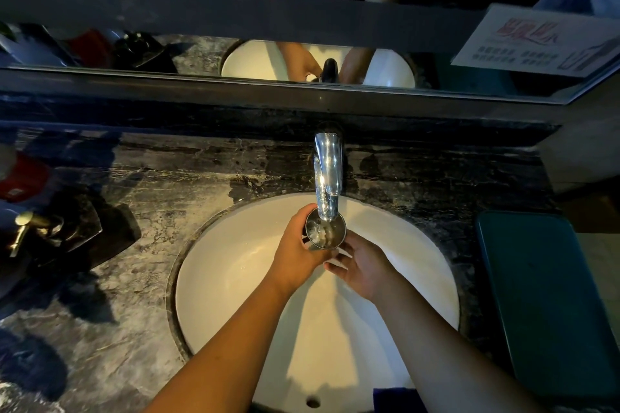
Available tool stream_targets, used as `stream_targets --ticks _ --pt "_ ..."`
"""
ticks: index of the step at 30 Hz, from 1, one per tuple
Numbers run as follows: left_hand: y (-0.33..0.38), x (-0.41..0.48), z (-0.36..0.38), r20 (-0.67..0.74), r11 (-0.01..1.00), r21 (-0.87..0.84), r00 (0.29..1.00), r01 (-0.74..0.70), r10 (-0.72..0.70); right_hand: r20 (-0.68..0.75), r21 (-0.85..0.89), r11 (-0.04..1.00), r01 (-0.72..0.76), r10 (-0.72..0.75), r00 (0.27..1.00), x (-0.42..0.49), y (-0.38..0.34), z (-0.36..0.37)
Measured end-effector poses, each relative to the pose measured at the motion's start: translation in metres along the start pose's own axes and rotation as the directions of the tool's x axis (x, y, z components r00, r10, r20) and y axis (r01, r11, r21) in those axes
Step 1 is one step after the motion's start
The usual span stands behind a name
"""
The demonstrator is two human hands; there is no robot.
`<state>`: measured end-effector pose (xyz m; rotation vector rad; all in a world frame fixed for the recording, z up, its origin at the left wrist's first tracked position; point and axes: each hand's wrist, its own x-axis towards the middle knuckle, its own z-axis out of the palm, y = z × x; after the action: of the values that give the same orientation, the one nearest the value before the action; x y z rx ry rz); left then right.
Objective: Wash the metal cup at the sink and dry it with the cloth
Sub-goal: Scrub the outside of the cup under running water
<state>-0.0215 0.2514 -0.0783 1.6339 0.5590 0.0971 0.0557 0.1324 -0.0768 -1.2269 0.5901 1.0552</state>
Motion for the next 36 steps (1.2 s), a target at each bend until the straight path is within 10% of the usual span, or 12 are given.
stream_targets --ticks 8,13,20,28,36 --pt "-0.02 0.002 -0.011 -0.029 0.97 0.224 0.994 -0.098 0.107 0.096 -0.613 0.668 0.421 -0.466 0.88 -0.018 -0.003 -0.009" --pt "-0.026 0.007 -0.017 0.011 0.943 0.312 0.993 -0.119 0.122 0.273 -0.746 0.456 0.486 -0.456 0.847 -0.012 0.003 -0.011" --pt "-0.021 0.01 -0.025 0.142 0.925 0.348 0.984 -0.151 0.107 0.063 -0.721 0.675 0.157 -0.162 0.985 0.001 -0.018 0.011" --pt "-0.017 0.017 -0.038 0.33 0.966 0.236 0.944 -0.108 0.025 0.088 -0.823 0.566 0.048 0.043 0.995 0.009 -0.023 0.018" --pt "-0.016 0.008 -0.024 0.004 0.973 0.224 0.999 -0.047 0.048 -0.022 -0.653 0.754 -0.076 0.081 0.996 0.009 -0.022 0.04"
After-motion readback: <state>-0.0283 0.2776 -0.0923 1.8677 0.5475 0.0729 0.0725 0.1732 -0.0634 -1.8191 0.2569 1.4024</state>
